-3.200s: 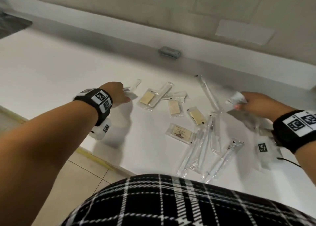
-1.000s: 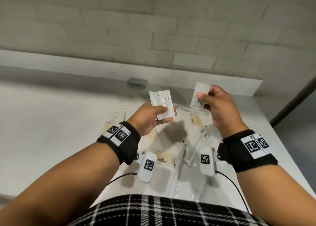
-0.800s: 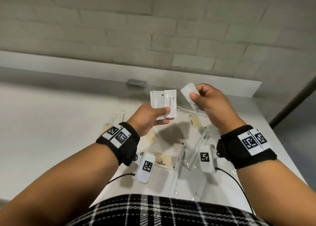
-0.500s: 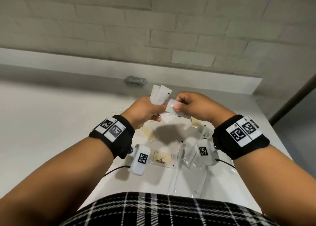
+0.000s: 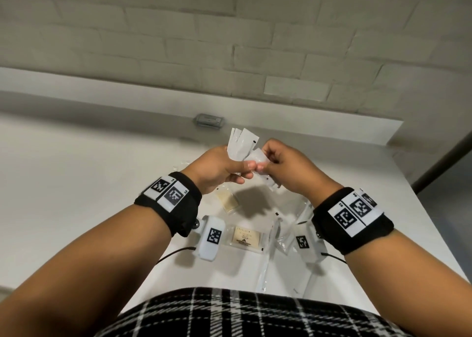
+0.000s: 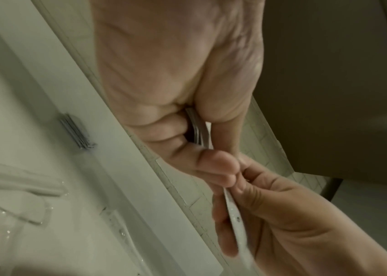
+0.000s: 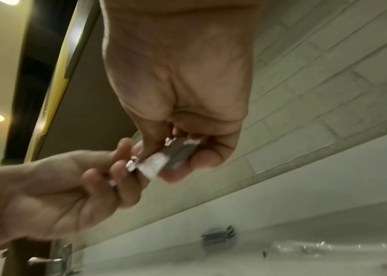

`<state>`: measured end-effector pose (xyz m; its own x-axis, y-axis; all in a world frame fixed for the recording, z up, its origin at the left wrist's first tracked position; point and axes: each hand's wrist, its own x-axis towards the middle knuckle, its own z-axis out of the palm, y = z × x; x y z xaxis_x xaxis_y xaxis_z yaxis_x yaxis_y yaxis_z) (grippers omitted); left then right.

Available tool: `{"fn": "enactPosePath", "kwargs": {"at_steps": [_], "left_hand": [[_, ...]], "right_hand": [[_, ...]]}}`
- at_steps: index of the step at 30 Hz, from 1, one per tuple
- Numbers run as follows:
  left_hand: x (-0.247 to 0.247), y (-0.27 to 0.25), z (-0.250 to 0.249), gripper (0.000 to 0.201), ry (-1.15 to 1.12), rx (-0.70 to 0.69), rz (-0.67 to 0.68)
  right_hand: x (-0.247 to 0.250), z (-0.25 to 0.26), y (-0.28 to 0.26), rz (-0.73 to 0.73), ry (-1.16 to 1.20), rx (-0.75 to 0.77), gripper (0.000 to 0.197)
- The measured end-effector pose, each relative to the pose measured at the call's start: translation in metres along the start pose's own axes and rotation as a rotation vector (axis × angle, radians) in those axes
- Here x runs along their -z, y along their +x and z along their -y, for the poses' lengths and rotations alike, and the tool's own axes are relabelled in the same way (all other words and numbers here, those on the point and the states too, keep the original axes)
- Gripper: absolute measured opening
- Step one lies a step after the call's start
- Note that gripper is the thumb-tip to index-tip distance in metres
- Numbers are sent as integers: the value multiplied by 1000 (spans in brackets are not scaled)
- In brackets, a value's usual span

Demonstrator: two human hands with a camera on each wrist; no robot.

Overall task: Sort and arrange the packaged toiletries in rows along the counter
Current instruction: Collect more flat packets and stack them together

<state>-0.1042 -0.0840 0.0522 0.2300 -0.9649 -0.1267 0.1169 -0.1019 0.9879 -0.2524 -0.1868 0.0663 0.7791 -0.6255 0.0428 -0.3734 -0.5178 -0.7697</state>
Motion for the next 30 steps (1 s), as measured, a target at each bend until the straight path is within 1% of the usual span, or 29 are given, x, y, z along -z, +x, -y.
{"fn": "enactPosePath", "kwargs": {"at_steps": [1, 2, 4, 5, 6, 7, 9, 10, 11, 13, 15, 17, 18, 19, 20, 21, 22, 23, 24, 25, 26, 27, 28, 30], "left_hand": [[0, 0, 0, 14, -11, -7, -4], [0, 1, 0, 15, -28, -18, -14], [-2, 1, 1, 13, -64, -34, -39], [-4, 0, 1, 9, -82, -33, -47], [-5, 0, 0, 9, -109, -24, -59], [-5, 0, 0, 13, -149, -6, -74], [-2, -1, -1, 21, -227, 41, -70], [0, -2, -1, 22, -228, 54, -55], [2, -2, -1, 21, -201, 59, -37], [2, -5, 1, 19, -129, 59, -13], [0, -5, 3, 22, -108, 39, -12], [0, -2, 2, 31, -134, 14, -38], [1, -1, 2, 37, -161, 9, -57], [2, 1, 1, 41, -199, 11, -76], [5, 2, -1, 44, -242, 21, -97], [6, 3, -3, 43, -289, 30, -114], [7, 3, -5, 38, -333, 28, -127], [7, 4, -7, 29, -367, 17, -143], [7, 4, -9, 17, -387, -2, -161], [6, 6, -10, 9, -390, -23, -186], [6, 7, -11, 9, -378, -50, -211], [6, 9, -11, 12, -355, -80, -230], [7, 10, -9, 16, -327, -106, -256], [7, 11, -7, 25, -274, -135, -309]], "right_hand": [[-2, 0, -1, -1, 21, -10, 22], [-5, 0, -2, 24, 54, -20, 30], [-9, 0, -4, 126, 145, -33, 46], [-10, -2, -5, 154, 159, -35, 46], [-10, -3, -5, 141, 161, -38, 43], [-10, -4, -4, 97, 194, -43, 40], [-6, -6, -2, -30, 348, -68, 34], [-2, -6, 0, -82, 442, -82, 31], [1, -5, 2, -108, 535, -88, 29], [5, -3, 5, -92, 659, -72, 27], [6, 1, 8, -45, 621, -34, 25], [6, 5, 11, -56, 577, 31, 22], [7, 6, 12, -108, 571, 65, 21], [8, 6, 14, -206, 524, 112, 19], [10, 6, 14, -330, 425, 171, 18], [10, 6, 12, -413, 291, 247, 15], [10, 6, 10, -431, 184, 337, 11], [8, 5, 7, -392, 108, 397, 11], [5, 2, 4, -319, 50, 429, 17], [2, -2, 2, -252, -3, 431, 22], [-1, -6, 2, -205, -31, 403, 25], [-2, -7, 2, -190, -28, 347, 27], [0, -6, 1, -196, 42, 259, 29], [7, 2, 1, -200, 332, 127, 36]]}}
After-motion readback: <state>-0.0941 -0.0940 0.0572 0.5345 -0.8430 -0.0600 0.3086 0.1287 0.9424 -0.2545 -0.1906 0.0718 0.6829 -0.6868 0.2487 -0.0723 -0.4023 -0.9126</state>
